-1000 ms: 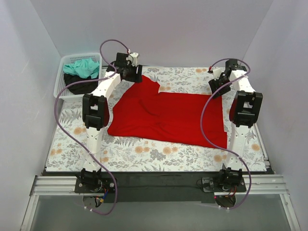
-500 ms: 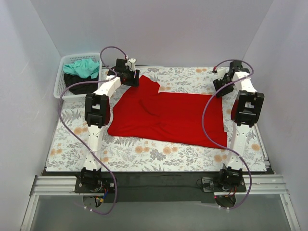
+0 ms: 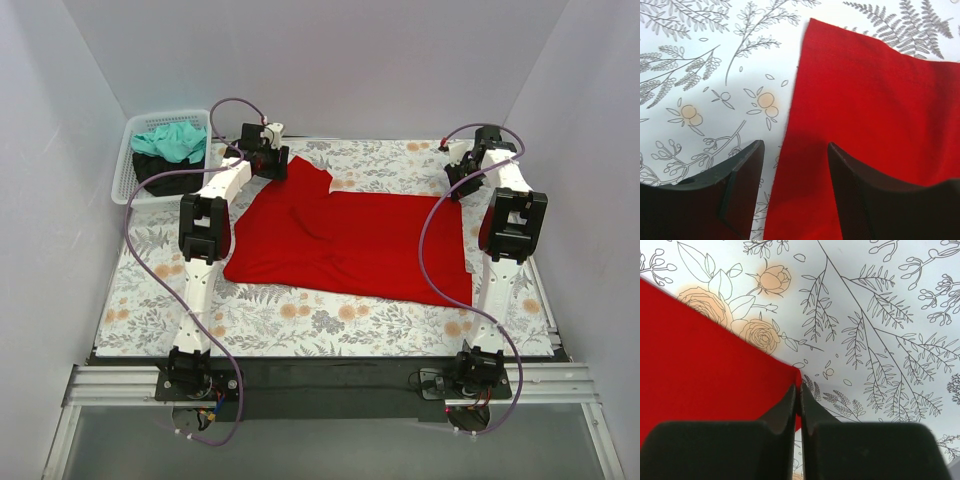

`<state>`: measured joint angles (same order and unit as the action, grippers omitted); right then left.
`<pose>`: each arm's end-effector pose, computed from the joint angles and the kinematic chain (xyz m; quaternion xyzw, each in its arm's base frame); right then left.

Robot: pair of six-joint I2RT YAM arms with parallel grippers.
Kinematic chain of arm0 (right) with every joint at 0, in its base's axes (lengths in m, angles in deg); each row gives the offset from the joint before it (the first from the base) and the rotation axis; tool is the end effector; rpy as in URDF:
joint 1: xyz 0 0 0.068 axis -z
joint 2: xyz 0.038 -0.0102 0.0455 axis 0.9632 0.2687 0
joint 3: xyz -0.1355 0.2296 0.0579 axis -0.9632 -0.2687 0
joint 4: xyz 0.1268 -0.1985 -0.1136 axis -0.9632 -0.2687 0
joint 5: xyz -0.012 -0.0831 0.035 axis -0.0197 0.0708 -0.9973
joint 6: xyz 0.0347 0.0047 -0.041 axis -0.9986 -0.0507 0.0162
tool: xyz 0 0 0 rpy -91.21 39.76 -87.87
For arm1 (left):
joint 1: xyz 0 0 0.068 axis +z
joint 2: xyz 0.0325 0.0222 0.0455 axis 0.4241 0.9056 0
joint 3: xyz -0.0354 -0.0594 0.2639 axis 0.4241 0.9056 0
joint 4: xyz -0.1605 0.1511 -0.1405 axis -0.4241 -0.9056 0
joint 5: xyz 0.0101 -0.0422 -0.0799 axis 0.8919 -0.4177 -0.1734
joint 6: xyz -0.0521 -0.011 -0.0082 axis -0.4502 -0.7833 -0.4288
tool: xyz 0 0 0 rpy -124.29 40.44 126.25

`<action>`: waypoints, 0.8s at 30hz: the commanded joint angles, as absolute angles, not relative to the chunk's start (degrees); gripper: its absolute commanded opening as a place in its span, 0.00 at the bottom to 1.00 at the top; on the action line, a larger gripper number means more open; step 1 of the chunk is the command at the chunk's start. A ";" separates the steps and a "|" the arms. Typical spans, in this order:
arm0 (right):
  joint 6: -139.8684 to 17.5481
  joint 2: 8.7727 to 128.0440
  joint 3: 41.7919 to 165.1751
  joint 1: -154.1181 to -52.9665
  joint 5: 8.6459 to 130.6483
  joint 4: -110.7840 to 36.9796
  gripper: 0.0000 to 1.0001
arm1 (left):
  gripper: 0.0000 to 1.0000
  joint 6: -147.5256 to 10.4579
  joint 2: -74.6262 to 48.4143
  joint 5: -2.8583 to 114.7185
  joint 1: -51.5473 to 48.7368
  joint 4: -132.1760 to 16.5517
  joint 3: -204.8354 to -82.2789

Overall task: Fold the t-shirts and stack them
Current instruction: Fold the tshirt

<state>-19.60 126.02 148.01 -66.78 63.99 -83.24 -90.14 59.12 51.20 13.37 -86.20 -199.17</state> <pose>0.5114 -0.0603 0.1680 -0.2514 0.9378 0.0292 0.2376 0.5556 -0.1236 0.1497 -0.1301 0.9134 -0.2387 0.3029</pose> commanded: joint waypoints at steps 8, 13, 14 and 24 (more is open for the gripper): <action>-17.78 126.81 145.71 -66.42 64.81 -83.06 0.01 | 0.42 -87.19 61.25 46.26 12.09 -92.78 -199.97; -17.87 126.02 145.01 -66.42 64.19 -83.06 0.01 | 0.24 -87.36 64.07 48.72 11.82 -94.55 -204.27; -17.87 125.67 144.92 -66.42 64.11 -83.06 0.01 | 0.22 -87.19 64.07 48.90 11.82 -94.37 -204.28; -18.84 122.07 147.46 -66.42 64.10 -82.98 0.01 | 0.00 -88.15 56.52 46.97 12.79 -87.00 -201.57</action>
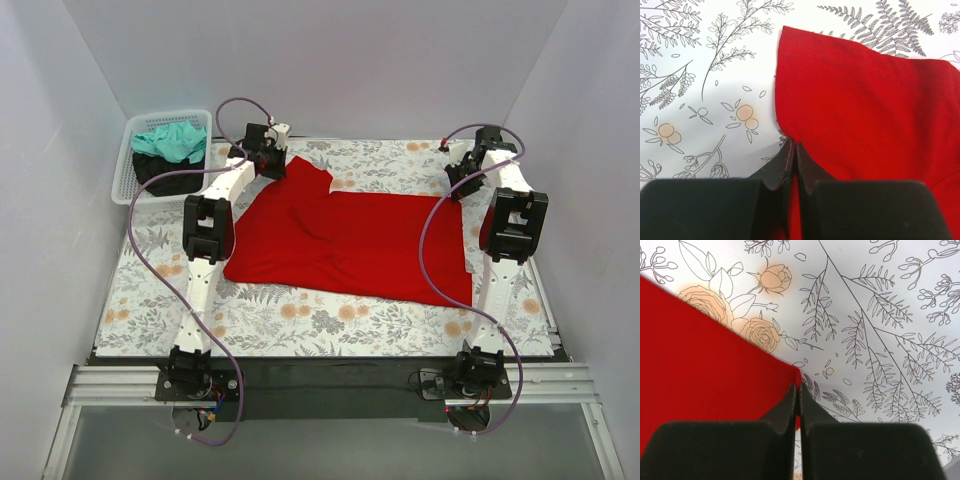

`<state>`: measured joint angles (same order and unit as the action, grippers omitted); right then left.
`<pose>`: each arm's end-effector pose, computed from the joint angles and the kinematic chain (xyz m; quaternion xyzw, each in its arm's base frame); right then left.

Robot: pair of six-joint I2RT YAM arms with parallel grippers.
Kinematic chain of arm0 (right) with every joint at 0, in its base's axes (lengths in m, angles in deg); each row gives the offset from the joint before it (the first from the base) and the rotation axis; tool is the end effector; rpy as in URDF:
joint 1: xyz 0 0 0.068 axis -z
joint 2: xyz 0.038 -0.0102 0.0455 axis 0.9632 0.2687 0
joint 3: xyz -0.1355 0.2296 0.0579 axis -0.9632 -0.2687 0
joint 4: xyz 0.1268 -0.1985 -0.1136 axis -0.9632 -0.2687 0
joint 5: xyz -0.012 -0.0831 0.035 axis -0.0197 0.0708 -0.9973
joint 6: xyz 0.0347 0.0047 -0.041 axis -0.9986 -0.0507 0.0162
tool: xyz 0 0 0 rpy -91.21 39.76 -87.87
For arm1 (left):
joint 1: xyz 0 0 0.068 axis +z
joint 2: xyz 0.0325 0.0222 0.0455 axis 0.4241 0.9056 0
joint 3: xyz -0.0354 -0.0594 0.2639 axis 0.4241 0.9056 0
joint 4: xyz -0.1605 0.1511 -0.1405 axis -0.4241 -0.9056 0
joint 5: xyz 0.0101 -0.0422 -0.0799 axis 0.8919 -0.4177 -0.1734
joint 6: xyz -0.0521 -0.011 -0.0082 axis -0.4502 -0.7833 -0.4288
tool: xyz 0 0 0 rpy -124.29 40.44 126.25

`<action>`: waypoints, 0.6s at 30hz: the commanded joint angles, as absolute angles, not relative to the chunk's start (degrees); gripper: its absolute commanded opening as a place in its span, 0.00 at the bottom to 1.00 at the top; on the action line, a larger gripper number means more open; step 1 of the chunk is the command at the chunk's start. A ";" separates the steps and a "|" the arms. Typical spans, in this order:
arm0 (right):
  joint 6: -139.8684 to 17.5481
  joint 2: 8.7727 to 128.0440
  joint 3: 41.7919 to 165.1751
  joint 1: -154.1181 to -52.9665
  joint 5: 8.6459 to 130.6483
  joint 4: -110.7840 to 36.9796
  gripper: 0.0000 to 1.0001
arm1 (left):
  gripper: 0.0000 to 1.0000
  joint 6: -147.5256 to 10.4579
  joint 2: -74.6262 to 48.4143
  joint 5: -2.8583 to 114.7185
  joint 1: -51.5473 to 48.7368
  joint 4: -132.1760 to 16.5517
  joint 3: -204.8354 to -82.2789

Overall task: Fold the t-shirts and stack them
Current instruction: Fold the tshirt

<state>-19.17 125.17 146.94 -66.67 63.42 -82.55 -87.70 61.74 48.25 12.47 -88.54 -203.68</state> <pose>0.5094 -0.0607 0.1704 -0.2552 0.9353 0.0311 0.2431 0.5591 -0.1354 0.1474 -0.0942 0.9167 -0.2551 0.2928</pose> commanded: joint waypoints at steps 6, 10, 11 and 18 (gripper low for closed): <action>-18.40 117.59 146.33 -66.42 63.75 -83.15 0.01 | 0.00 -89.12 48.69 43.90 14.46 -79.96 -194.71; -17.26 113.99 143.52 -66.42 63.75 -83.15 0.01 | 0.00 -89.30 45.09 39.77 15.69 -78.91 -192.08; -16.99 112.50 142.21 -66.42 63.67 -83.24 0.01 | 0.00 -88.78 44.21 39.32 15.78 -78.64 -191.02; -14.45 105.11 134.91 -66.33 62.35 -83.33 0.01 | 0.00 -85.97 32.70 35.54 16.83 -74.77 -177.31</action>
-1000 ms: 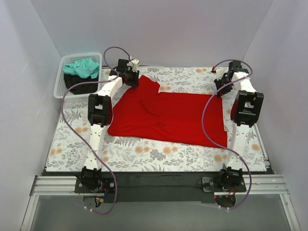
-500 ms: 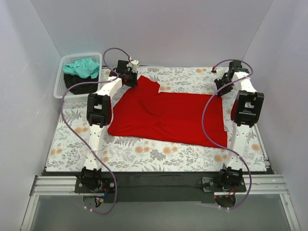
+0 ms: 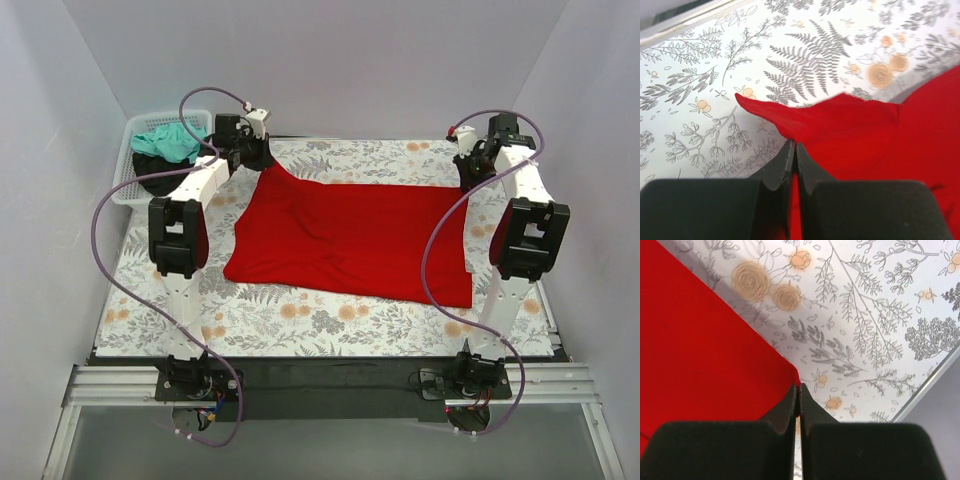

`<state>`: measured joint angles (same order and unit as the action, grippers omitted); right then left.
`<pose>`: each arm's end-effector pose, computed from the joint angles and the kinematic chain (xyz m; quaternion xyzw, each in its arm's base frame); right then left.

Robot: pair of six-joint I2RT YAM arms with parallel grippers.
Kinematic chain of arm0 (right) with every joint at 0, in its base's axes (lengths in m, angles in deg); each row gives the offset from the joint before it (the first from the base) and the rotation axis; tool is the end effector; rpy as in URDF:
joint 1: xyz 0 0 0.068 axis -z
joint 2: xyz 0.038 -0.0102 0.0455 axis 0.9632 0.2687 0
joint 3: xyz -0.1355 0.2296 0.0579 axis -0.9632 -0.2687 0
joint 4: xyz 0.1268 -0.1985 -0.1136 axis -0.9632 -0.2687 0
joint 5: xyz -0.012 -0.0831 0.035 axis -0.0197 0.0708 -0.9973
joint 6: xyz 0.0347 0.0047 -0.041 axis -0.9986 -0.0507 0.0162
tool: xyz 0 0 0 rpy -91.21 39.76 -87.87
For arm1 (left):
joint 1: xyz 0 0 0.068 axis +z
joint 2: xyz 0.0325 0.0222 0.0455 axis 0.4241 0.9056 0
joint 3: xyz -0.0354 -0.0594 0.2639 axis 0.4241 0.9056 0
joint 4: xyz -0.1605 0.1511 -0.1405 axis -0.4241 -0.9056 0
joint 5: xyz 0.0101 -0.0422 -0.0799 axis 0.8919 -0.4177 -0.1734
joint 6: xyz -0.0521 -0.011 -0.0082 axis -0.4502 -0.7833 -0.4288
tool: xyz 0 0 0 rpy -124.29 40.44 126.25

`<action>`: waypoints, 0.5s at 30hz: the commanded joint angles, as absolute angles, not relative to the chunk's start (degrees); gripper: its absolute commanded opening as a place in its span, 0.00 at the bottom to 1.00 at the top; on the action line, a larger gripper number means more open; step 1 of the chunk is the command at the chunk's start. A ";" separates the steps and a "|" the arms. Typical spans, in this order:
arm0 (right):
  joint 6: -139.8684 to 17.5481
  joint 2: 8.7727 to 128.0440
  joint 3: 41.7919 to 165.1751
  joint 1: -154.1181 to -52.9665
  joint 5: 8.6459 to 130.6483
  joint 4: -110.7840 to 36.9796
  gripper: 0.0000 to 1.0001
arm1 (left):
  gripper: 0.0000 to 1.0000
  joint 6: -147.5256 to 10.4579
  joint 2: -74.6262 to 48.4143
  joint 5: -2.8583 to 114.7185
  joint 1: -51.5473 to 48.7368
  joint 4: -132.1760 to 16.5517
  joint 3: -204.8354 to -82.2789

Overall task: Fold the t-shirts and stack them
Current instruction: Fold the tshirt

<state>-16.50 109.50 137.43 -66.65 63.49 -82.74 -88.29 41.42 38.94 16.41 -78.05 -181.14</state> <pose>0.4656 -0.0549 0.2490 -0.2792 0.9156 0.0040 0.2892 0.5151 -0.0942 0.2219 -0.0790 0.8798 -0.3304 0.3324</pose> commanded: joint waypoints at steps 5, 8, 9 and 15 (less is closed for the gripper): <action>-12.51 99.32 129.90 -66.15 62.35 -83.15 0.01 | 0.00 -84.55 23.66 34.31 18.06 -74.33 -169.05; -11.37 96.59 126.91 -65.98 62.17 -83.24 0.01 | 0.00 -83.76 19.87 34.31 18.50 -73.11 -162.90; -10.67 95.97 126.21 -65.98 62.17 -83.24 0.01 | 0.00 -83.76 17.42 34.13 18.59 -72.58 -159.66; -8.29 92.36 120.49 -65.98 62.00 -83.15 0.01 | 0.00 -82.71 8.54 34.31 18.77 -69.32 -148.66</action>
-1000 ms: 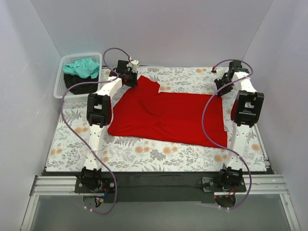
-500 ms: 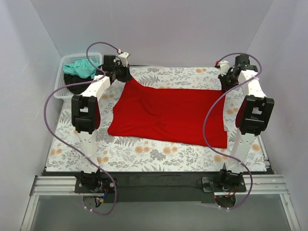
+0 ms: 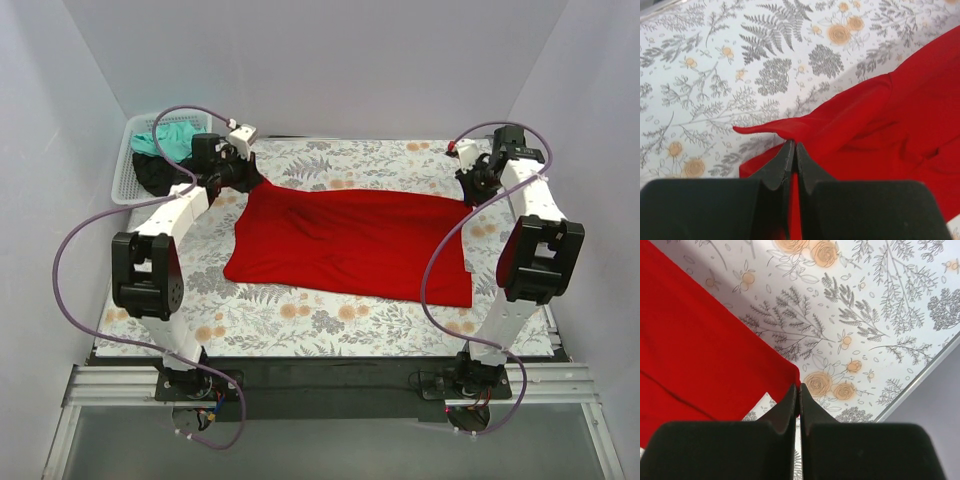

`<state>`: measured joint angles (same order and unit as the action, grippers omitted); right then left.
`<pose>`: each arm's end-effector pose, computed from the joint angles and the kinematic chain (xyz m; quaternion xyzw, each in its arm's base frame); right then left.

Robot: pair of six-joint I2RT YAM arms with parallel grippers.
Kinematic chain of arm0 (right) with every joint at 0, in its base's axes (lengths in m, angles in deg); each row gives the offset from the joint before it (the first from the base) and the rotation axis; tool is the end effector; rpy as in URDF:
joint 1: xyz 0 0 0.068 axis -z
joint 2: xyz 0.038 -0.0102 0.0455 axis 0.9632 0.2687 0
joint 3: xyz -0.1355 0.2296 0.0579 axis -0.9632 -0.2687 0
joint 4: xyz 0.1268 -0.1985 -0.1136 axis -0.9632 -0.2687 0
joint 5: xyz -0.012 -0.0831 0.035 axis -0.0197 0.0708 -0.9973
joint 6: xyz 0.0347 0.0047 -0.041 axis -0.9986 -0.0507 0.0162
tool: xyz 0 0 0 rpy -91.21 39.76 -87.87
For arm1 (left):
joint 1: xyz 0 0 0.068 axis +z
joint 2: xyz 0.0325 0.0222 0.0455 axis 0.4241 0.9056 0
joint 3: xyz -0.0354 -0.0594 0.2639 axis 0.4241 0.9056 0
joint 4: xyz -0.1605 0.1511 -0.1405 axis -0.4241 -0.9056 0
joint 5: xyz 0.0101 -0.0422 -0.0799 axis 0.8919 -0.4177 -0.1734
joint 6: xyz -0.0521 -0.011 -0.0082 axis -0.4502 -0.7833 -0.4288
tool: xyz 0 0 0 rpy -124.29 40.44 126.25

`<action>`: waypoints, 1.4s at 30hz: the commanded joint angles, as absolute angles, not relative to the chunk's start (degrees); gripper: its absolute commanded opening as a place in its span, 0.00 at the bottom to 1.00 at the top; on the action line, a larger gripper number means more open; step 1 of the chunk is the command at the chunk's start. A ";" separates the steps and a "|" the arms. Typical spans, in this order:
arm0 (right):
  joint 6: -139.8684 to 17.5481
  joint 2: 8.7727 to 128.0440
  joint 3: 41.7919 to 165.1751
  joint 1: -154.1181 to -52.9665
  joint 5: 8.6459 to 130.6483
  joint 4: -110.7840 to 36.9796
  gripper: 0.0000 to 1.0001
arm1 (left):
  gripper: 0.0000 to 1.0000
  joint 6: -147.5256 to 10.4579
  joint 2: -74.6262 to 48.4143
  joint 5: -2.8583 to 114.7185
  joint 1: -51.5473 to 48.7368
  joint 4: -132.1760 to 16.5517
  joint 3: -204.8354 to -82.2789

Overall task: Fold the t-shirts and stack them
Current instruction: Fold the tshirt

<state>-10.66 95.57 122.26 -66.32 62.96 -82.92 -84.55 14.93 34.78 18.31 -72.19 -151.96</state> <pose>0.4056 -0.0488 0.2696 -0.3235 0.9038 -0.0020 0.2803 0.4113 -0.0666 0.2699 -0.0400 0.8655 -0.3469 0.3590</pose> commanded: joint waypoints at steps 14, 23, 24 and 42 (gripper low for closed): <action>-6.00 89.10 108.27 -65.89 62.44 -82.98 0.01 | 0.00 -79.63 -2.21 37.99 18.77 -71.61 -131.17; -7.59 94.46 104.76 -65.98 62.17 -82.63 0.01 | 0.00 -78.40 5.61 42.57 18.77 -71.78 -128.17; -7.59 94.90 104.58 -65.98 62.52 -82.36 0.01 | 0.00 -78.40 6.14 42.66 18.77 -71.87 -128.17; -6.88 94.38 107.56 -65.98 65.77 -81.83 0.01 | 0.00 -78.66 6.15 41.69 18.77 -76.26 -132.03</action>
